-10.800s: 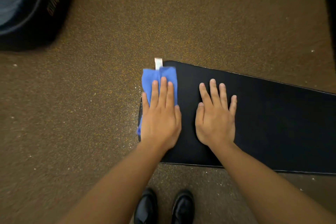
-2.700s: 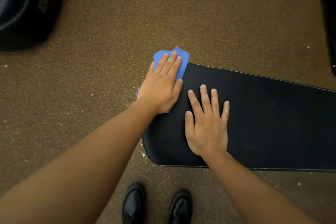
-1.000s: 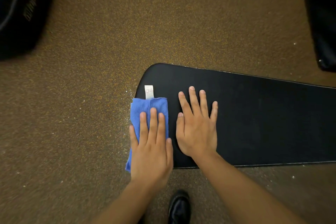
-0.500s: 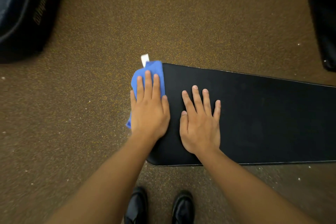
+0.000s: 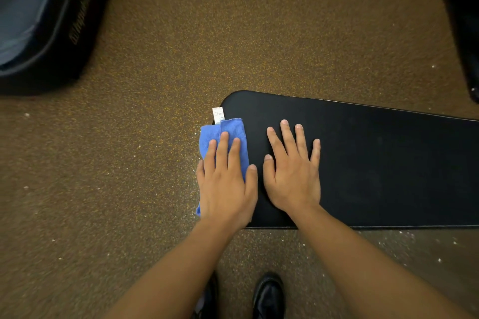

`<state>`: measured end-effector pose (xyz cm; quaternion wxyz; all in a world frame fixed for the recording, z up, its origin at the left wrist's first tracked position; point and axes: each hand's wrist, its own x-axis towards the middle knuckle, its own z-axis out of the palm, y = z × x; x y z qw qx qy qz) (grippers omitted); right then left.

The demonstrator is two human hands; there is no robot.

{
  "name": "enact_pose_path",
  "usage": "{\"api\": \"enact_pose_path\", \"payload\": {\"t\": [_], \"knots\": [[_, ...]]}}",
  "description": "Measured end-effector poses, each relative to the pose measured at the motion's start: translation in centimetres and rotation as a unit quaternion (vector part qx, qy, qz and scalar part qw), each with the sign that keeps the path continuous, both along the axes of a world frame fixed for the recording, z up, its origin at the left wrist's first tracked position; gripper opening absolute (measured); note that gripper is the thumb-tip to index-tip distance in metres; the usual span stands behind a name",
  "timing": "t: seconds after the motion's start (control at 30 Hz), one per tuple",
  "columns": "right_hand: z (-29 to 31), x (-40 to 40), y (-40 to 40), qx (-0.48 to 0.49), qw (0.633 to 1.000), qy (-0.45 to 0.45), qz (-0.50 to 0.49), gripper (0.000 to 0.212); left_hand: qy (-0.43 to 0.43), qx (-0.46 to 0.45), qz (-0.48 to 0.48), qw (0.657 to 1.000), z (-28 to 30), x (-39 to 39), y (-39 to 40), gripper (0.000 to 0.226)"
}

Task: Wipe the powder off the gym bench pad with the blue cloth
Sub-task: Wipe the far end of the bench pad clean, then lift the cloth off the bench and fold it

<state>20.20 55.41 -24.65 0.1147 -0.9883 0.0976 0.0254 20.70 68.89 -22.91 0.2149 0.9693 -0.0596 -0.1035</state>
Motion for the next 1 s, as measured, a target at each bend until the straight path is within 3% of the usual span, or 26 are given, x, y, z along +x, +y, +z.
{"api": "enact_pose_path", "payload": {"t": [0.2,0.33,0.43,0.57,0.8,1.0], "knots": [[0.7,-0.2,-0.5,0.060,0.998,-0.013,-0.001,0.067,-0.001,0.089,-0.135,0.987,1.8,2.6,3.1,0.072],[2.1,-1.4,1.3,0.064,0.996,-0.058,-0.028,0.051,-0.073,0.129,-0.219,0.964,2.8,5.2,4.5,0.066],[2.6,-2.9,3.8,0.045,0.994,-0.077,-0.061,0.041,-0.142,0.135,-0.332,0.923,3.2,7.3,4.7,0.067],[3.0,-3.4,6.4,0.040,0.992,-0.028,-0.119,0.042,-0.175,0.173,-0.481,0.841,3.1,9.3,4.6,0.056],[4.0,-2.9,8.2,0.093,0.980,0.005,-0.177,0.039,-0.175,0.147,-0.523,0.821,3.3,10.8,4.8,0.031],[4.6,-2.0,8.1,0.233,0.946,0.048,-0.222,0.034,-0.177,0.116,-0.547,0.810,4.1,11.4,5.0,0.027]]}}
